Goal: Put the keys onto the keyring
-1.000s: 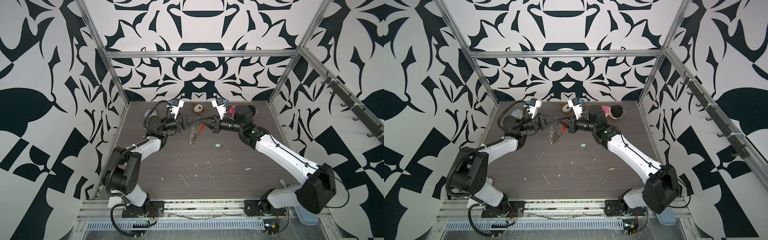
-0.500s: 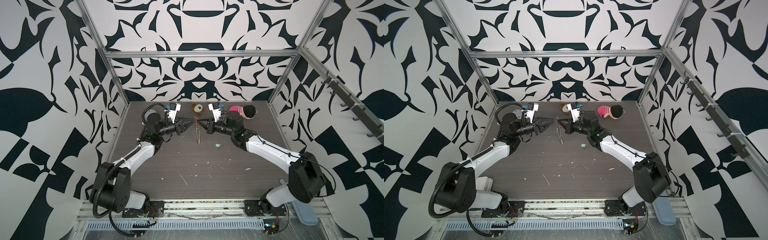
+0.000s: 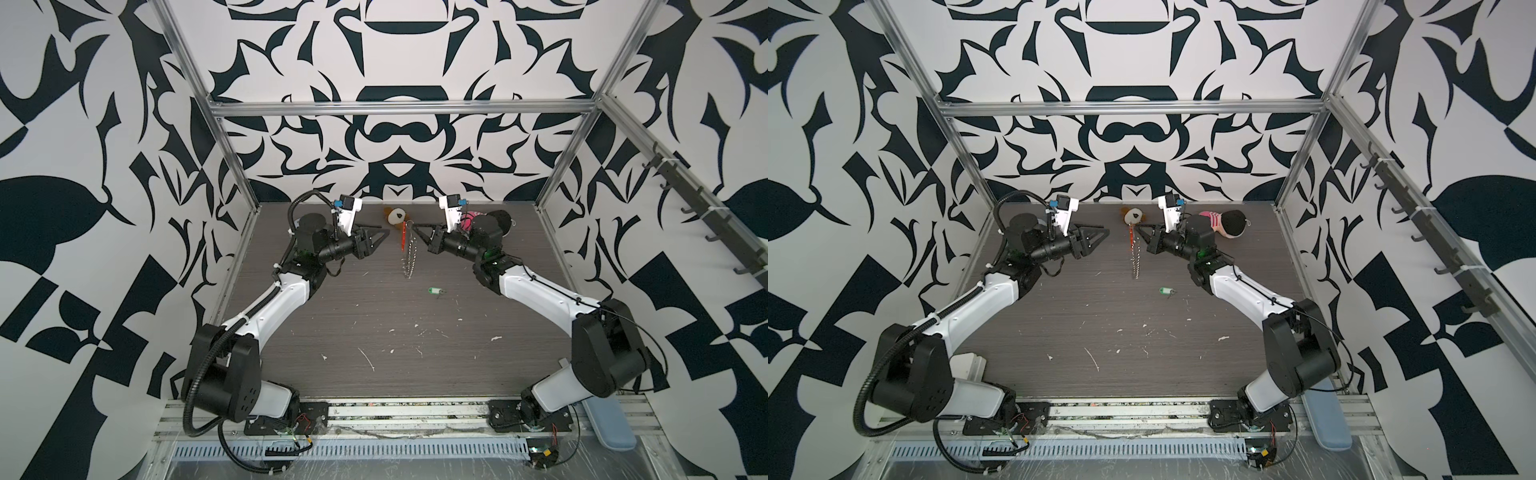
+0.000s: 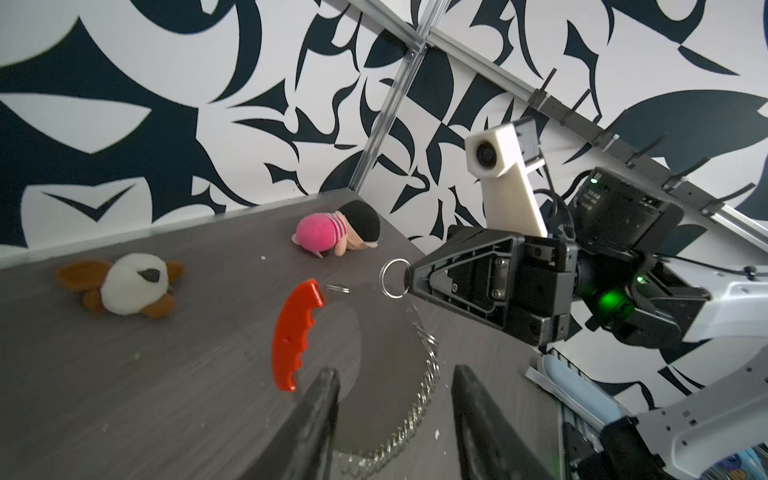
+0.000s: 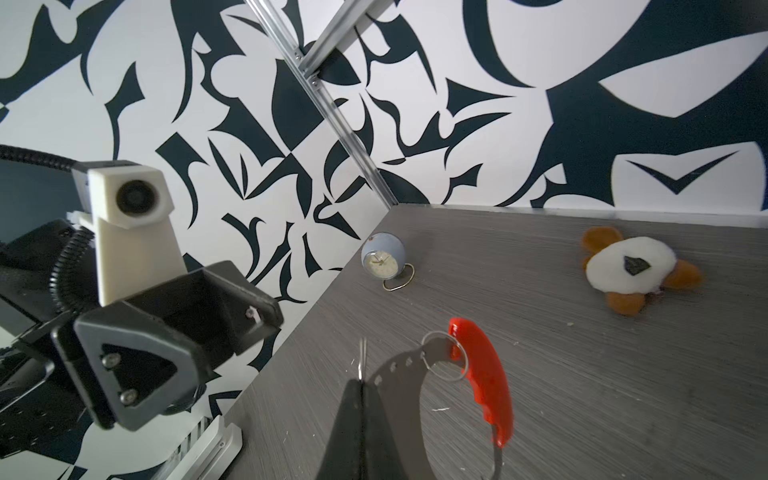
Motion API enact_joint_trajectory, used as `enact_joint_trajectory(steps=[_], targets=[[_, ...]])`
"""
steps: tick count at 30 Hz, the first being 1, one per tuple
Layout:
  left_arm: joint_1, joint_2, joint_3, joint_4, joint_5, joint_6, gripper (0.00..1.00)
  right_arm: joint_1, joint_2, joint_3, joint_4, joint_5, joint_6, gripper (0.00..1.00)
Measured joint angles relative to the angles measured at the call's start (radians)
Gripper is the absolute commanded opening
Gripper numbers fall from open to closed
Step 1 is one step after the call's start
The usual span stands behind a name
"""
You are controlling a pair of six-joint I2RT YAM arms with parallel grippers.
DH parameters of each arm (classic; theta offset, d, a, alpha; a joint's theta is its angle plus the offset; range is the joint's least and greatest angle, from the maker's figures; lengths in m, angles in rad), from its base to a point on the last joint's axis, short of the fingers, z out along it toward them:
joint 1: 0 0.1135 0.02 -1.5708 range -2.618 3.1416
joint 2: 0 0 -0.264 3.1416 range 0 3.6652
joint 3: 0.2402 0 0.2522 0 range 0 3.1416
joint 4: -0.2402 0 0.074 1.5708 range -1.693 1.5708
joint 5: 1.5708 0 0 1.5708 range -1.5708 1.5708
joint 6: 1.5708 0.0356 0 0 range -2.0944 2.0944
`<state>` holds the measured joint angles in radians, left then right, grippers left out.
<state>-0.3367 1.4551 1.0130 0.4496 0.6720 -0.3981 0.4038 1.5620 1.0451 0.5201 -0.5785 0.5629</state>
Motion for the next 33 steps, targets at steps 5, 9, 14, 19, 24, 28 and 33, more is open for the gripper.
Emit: enact_joint_trajectory(steps=[5,9,14,19,24,28,33], targets=[[0.025,0.148,0.103,0.089,-0.048,-0.029,0.24,-0.043,0.131,0.148,-0.035,-0.037,0.029,0.00],[0.120,0.261,0.148,0.149,-0.120,-0.189,0.29,-0.042,0.212,0.289,-0.135,-0.041,0.040,0.00],[0.222,0.274,0.177,0.065,-0.272,-0.241,0.46,-0.041,0.221,0.356,-0.224,-0.037,0.036,0.00],[0.210,0.269,0.175,0.012,-0.357,-0.201,1.00,-0.041,0.229,0.362,-0.240,-0.043,0.009,0.00],[0.211,0.260,0.073,0.020,-0.359,-0.209,1.00,-0.042,0.268,0.333,-0.193,-0.048,0.034,0.00],[0.295,0.255,0.062,0.004,-0.190,-0.286,1.00,-0.042,0.312,0.320,-0.140,-0.061,0.078,0.00],[0.418,0.216,0.063,0.011,-0.092,-0.347,1.00,-0.042,0.329,0.305,-0.102,-0.068,0.108,0.00]])
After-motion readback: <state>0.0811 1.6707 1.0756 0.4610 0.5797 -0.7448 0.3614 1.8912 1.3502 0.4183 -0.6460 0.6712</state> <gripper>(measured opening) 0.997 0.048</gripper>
